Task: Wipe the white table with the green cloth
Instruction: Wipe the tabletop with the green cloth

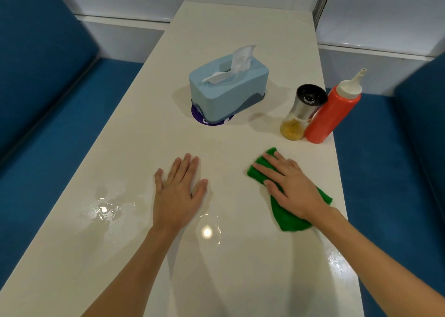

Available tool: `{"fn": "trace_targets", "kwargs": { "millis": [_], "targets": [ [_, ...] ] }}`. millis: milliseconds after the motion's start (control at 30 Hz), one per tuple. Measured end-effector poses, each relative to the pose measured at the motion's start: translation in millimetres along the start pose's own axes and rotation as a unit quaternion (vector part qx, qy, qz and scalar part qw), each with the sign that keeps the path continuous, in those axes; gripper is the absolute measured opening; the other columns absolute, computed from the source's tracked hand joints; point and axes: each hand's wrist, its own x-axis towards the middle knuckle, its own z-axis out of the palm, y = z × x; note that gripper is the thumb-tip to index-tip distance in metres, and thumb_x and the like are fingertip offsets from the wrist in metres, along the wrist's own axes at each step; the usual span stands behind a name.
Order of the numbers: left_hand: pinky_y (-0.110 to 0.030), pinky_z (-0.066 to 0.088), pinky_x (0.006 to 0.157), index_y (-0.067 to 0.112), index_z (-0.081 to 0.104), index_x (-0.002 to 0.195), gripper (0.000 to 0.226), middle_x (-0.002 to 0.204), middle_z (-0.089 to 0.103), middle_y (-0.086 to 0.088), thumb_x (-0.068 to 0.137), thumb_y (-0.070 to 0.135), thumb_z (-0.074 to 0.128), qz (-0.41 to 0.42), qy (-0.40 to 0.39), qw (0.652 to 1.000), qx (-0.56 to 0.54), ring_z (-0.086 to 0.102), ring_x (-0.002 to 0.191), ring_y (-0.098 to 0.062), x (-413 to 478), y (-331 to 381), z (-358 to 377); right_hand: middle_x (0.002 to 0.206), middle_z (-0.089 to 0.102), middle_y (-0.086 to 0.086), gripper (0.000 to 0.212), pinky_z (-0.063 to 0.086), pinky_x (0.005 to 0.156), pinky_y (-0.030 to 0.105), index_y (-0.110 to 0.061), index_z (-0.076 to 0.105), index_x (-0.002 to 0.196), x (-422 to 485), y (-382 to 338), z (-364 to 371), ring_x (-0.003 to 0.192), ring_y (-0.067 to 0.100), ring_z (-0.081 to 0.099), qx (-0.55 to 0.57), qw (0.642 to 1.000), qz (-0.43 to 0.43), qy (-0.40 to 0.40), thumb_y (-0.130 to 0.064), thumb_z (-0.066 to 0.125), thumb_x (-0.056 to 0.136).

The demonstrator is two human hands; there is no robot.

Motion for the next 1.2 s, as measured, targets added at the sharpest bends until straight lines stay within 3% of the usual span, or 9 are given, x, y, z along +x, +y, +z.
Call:
{"fn": "trace_targets", "kwargs": {
  "millis": [100, 267, 400, 500, 700, 900, 1100, 1200],
  "targets": [
    [-0.047, 0.005, 0.116, 0.031, 0.027, 0.15, 0.061, 0.159, 0.02, 0.009, 0.094, 0.054, 0.023, 0.0, 0.001, 1.0, 0.001, 0.016, 0.146, -0.011, -0.1, 0.4, 1.6, 0.157, 0.023, 0.002, 0.056, 0.012, 0.116, 0.044, -0.031, 0.031, 0.148, 47.8, -12.0, 8.0, 0.146, 0.025, 0.011, -0.033, 0.998, 0.042, 0.021, -0.046, 0.014, 0.096],
    [-0.045, 0.003, 0.116, 0.031, 0.027, 0.15, 0.063, 0.159, 0.019, 0.01, 0.093, 0.056, 0.021, 0.001, 0.007, 1.0, 0.0, 0.015, 0.146, -0.01, 1.1, -1.4, 3.1, 0.158, 0.022, 0.007, 0.048, 0.01, 0.116, 0.043, -0.026, 0.028, 0.15, 104.3, -49.7, 30.0, 0.146, 0.029, 0.011, -0.058, 0.994, 0.08, 0.043, -0.033, 0.026, 0.102],
    [-0.045, 0.005, 0.115, 0.031, 0.029, 0.15, 0.062, 0.158, 0.021, 0.01, 0.094, 0.056, 0.023, 0.008, 0.009, 1.0, 0.001, 0.018, 0.145, -0.01, 1.3, -2.9, 3.1, 0.156, 0.025, 0.003, 0.046, 0.009, 0.116, 0.039, -0.029, 0.033, 0.147, 68.8, -66.1, 33.3, 0.146, 0.025, 0.012, -0.035, 0.997, -0.062, -0.001, -0.034, 0.028, 0.102],
    [-0.044, 0.005, 0.115, 0.03, 0.03, 0.149, 0.061, 0.158, 0.022, 0.01, 0.094, 0.055, 0.023, 0.005, 0.012, 1.0, -0.001, 0.019, 0.145, -0.01, 0.5, -2.0, 2.4, 0.157, 0.022, -0.004, 0.048, 0.004, 0.116, 0.035, -0.035, 0.034, 0.145, 35.3, -44.6, 20.9, 0.147, 0.017, 0.009, -0.013, 0.994, -0.099, -0.042, -0.041, 0.021, 0.099],
    [-0.044, 0.006, 0.115, 0.029, 0.032, 0.149, 0.061, 0.157, 0.024, 0.009, 0.093, 0.054, 0.023, 0.003, 0.017, 1.0, -0.013, 0.02, 0.145, -0.011, 0.4, 0.9, 1.6, 0.158, 0.022, -0.002, 0.053, 0.007, 0.116, 0.043, -0.035, 0.03, 0.147, 69.9, -6.4, 4.0, 0.147, 0.021, 0.01, -0.025, 0.999, -0.025, -0.019, -0.045, 0.015, 0.097],
    [-0.045, 0.007, 0.115, 0.029, 0.032, 0.149, 0.061, 0.157, 0.024, 0.009, 0.093, 0.054, 0.024, 0.005, 0.015, 1.0, -0.009, 0.02, 0.145, -0.01, 0.8, 0.0, 1.5, 0.158, 0.021, 0.008, 0.054, 0.008, 0.116, 0.045, -0.025, 0.026, 0.15, 127.6, -39.6, 25.2, 0.146, 0.03, 0.011, -0.079, 0.991, 0.102, 0.035, -0.038, 0.016, 0.098],
    [-0.043, 0.007, 0.115, 0.029, 0.032, 0.149, 0.06, 0.157, 0.025, 0.009, 0.093, 0.05, 0.022, 0.008, 0.015, 1.0, -0.008, 0.021, 0.145, -0.01, 0.5, -1.6, 0.8, 0.158, 0.021, -0.002, 0.048, 0.004, 0.116, 0.039, -0.032, 0.029, 0.148, 50.6, -53.1, 25.1, 0.147, 0.021, 0.01, -0.027, 0.997, -0.067, -0.022, -0.039, 0.024, 0.101],
    [-0.042, 0.005, 0.116, 0.03, 0.031, 0.149, 0.059, 0.157, 0.023, 0.011, 0.093, 0.049, 0.023, 0.003, 0.014, 1.0, -0.014, 0.019, 0.145, -0.009, -0.2, -0.1, 0.9, 0.158, 0.015, -0.009, 0.05, 0.004, 0.117, 0.04, -0.039, 0.025, 0.147, 6.6, -11.8, 6.4, 0.147, 0.013, 0.007, -0.026, 0.999, -0.025, -0.021, -0.047, 0.018, 0.098]
  ]
}}
